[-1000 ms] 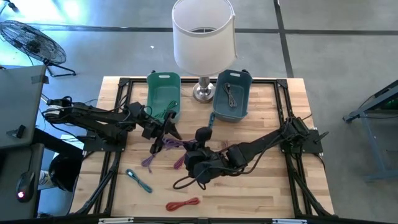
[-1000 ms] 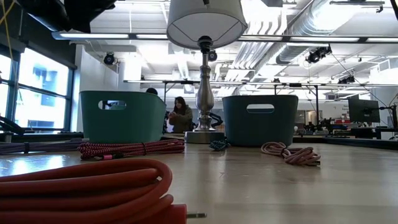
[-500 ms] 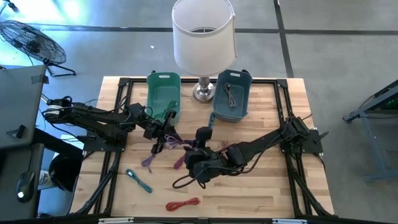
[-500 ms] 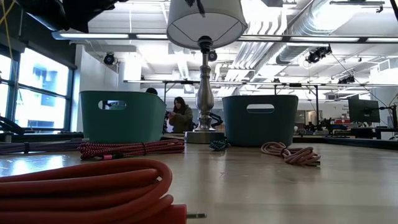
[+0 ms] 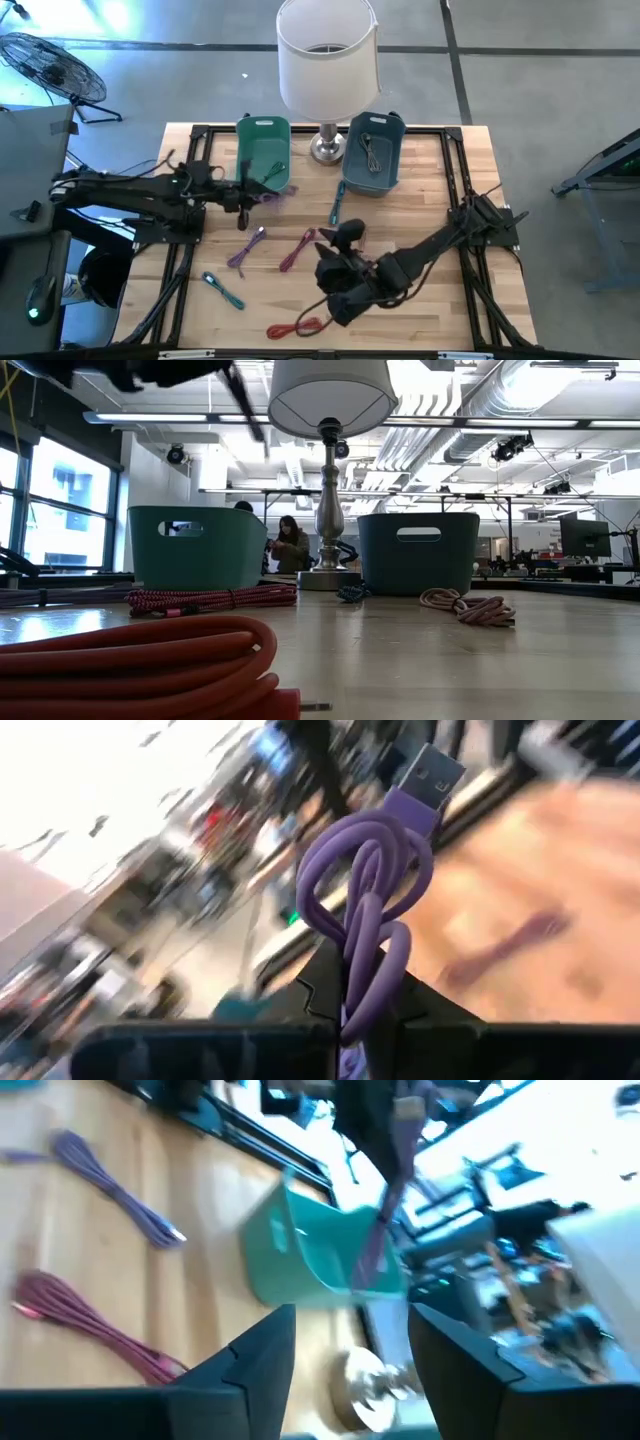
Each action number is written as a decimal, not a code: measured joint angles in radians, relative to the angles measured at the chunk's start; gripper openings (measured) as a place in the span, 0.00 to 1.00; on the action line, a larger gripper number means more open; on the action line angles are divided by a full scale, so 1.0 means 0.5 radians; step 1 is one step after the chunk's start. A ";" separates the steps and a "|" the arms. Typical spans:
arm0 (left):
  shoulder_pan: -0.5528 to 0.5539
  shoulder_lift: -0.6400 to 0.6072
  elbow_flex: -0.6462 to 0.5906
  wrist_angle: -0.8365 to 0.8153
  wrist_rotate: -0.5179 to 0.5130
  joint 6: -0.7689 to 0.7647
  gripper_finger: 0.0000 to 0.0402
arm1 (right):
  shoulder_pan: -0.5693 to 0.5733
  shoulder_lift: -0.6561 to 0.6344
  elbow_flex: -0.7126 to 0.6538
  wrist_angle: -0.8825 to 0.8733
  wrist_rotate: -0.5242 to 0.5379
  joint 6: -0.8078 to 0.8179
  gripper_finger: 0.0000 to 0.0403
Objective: Pick & Place USB Port
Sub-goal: Put the right purple charger cable into the green bin, then put the pink patterned charger cable into the blue bin
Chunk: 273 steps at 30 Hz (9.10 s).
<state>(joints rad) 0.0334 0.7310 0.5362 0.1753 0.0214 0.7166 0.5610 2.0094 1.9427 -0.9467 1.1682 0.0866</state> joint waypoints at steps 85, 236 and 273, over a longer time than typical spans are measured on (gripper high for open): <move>1.308 0.493 0.276 -0.850 -0.335 0.535 0.52 | 0.305 -0.145 -0.002 -1.203 -0.084 1.548 0.33; -0.591 1.651 0.967 -1.194 -0.334 -1.826 0.53 | 0.561 -0.255 -0.446 -1.228 -0.473 1.397 0.33; -0.508 1.906 0.967 -1.342 -0.151 -2.450 0.53 | 0.569 -0.253 -0.446 -1.159 -0.517 1.398 0.33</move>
<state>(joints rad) -0.2207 1.6840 1.0195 -0.4959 -0.0540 -0.5082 0.8455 1.8828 1.7195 -1.5265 0.9096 0.7856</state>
